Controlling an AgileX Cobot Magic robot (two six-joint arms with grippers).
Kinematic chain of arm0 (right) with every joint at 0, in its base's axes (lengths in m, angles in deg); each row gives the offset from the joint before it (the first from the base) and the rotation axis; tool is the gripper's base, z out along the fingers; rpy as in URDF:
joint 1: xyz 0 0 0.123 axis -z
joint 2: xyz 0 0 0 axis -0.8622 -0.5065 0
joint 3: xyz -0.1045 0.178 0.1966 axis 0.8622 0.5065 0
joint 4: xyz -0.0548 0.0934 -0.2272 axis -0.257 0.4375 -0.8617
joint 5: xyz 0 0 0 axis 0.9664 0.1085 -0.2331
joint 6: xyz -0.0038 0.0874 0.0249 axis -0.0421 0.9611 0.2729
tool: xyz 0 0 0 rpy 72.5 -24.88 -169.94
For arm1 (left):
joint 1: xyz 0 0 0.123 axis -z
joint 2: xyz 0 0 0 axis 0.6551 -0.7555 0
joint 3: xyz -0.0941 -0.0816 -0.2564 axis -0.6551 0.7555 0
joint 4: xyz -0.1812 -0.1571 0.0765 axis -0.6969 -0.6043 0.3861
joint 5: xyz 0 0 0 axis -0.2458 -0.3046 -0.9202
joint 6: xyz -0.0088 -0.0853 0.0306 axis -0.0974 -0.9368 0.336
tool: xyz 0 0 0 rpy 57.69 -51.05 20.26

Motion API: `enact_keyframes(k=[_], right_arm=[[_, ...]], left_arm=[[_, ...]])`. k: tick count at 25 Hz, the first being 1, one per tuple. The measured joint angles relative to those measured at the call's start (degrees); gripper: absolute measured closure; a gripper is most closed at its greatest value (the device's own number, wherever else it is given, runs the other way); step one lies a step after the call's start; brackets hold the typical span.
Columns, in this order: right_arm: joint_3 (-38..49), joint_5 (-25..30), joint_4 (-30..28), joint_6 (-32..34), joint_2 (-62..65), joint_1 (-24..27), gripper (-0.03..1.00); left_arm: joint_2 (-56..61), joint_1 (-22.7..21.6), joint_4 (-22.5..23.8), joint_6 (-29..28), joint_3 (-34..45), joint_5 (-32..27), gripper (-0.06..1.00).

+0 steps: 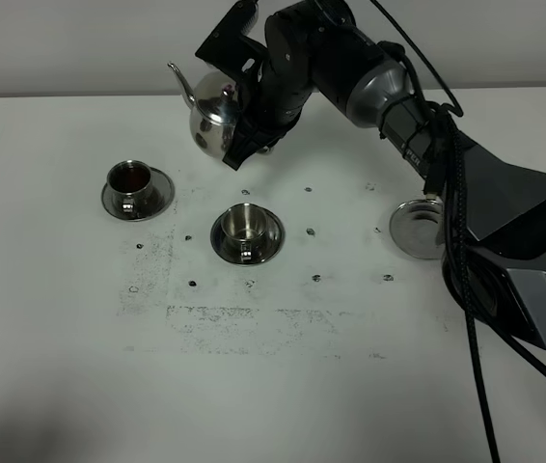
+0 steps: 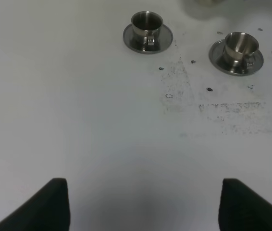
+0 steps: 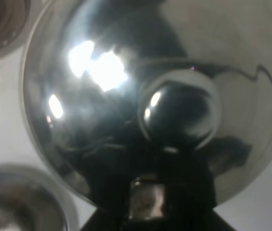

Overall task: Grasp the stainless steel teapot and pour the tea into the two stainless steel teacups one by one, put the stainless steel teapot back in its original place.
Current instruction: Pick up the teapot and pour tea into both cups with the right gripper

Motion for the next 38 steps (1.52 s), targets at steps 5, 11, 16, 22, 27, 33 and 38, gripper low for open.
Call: enact_keyframes(k=[5, 11, 16, 22, 27, 33, 38], right_arm=[[0.0, 4.9, -1.5, -0.7, 2.5, 0.3, 0.79], [0.0, 5.4, -2.6, -0.2, 5.2, 1.9, 0.79], [0.0, 5.5, -3.7, -0.1, 7.6, 2.0, 0.79], [0.0, 5.6, -4.9, 0.9, 11.0, 2.0, 0.79], [0.6, 5.5, -5.0, 2.6, 11.6, 2.0, 0.79], [14.7, 5.4, -6.4, 2.5, 16.2, 2.0, 0.79], [28.0, 0.6, -9.8, 2.4, 22.8, 2.0, 0.79]], left_arm=[[0.0, 0.0, 0.0, 0.0, 0.0, 0.0, 0.25], [0.0, 0.0, 0.0, 0.0, 0.0, 0.0, 0.25], [0.0, 0.0, 0.0, 0.0, 0.0, 0.0, 0.25], [0.0, 0.0, 0.0, 0.0, 0.0, 0.0, 0.25], [0.0, 0.0, 0.0, 0.0, 0.0, 0.0, 0.25], [0.0, 0.0, 0.0, 0.0, 0.0, 0.0, 0.25], [0.0, 0.0, 0.0, 0.0, 0.0, 0.0, 0.25]])
